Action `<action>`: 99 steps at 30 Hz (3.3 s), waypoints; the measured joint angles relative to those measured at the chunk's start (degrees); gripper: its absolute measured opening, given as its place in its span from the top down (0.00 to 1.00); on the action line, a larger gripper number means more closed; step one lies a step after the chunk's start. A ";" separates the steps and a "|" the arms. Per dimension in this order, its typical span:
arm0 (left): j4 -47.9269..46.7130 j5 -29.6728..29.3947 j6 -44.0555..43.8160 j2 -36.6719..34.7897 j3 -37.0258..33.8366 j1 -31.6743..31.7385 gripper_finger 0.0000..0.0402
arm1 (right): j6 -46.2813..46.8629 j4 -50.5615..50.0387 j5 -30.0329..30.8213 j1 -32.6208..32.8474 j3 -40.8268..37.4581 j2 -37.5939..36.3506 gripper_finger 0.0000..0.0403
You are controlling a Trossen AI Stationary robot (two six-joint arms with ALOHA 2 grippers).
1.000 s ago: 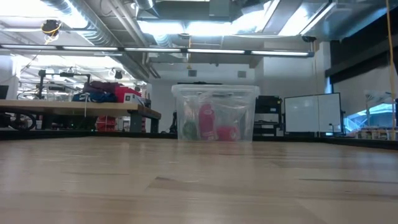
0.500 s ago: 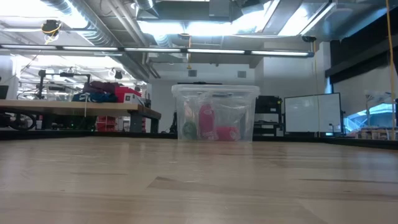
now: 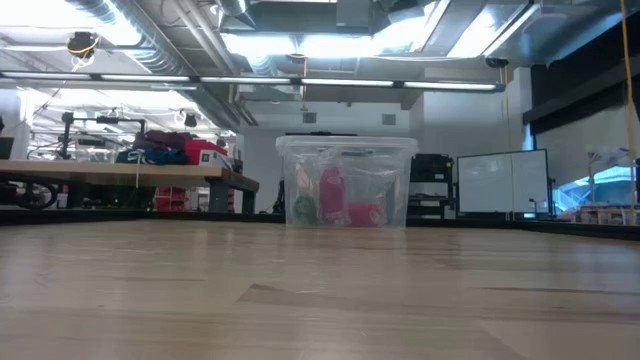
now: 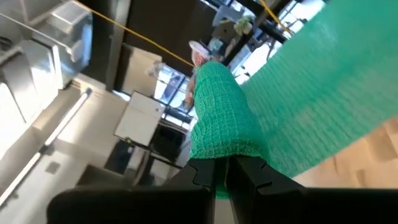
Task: Roll bandage
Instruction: Roll the green bandage
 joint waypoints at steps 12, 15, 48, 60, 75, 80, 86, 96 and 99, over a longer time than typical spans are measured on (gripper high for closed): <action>0.18 0.78 -5.85 -0.02 -12.36 3.49 0.97 | -6.32 -0.15 2.25 1.73 7.35 0.00 1.00; 0.33 1.91 -6.45 0.07 -14.96 3.47 0.97 | -9.66 -0.35 5.15 1.25 9.83 0.00 1.00; 11.82 8.43 -12.18 5.83 -17.68 -20.47 0.97 | -5.10 -19.97 -12.37 -40.10 14.61 -0.06 1.00; 13.45 9.86 -18.62 -0.37 -16.25 -21.09 0.97 | -0.09 4.38 -22.17 -41.72 -10.21 -0.13 1.00; 12.64 12.66 -21.91 -3.36 -16.28 -13.10 0.97 | 20.41 10.16 -29.60 -41.81 -15.69 0.04 0.78; 12.58 16.09 -25.89 -3.30 -18.92 -12.71 0.97 | 24.74 8.16 -28.75 -41.83 -13.81 -0.14 0.61; 10.66 18.11 -32.94 -3.28 -24.03 -12.68 0.97 | 25.94 3.50 -28.45 -43.44 -8.45 -0.85 0.59; 12.02 18.33 -40.49 -3.19 -33.84 -9.38 0.97 | 28.77 4.57 -32.08 -43.67 -4.59 -0.85 0.58; 12.06 18.31 -41.63 -3.13 -36.41 -7.06 0.97 | 32.00 4.52 -35.07 -43.69 -3.74 -0.85 0.52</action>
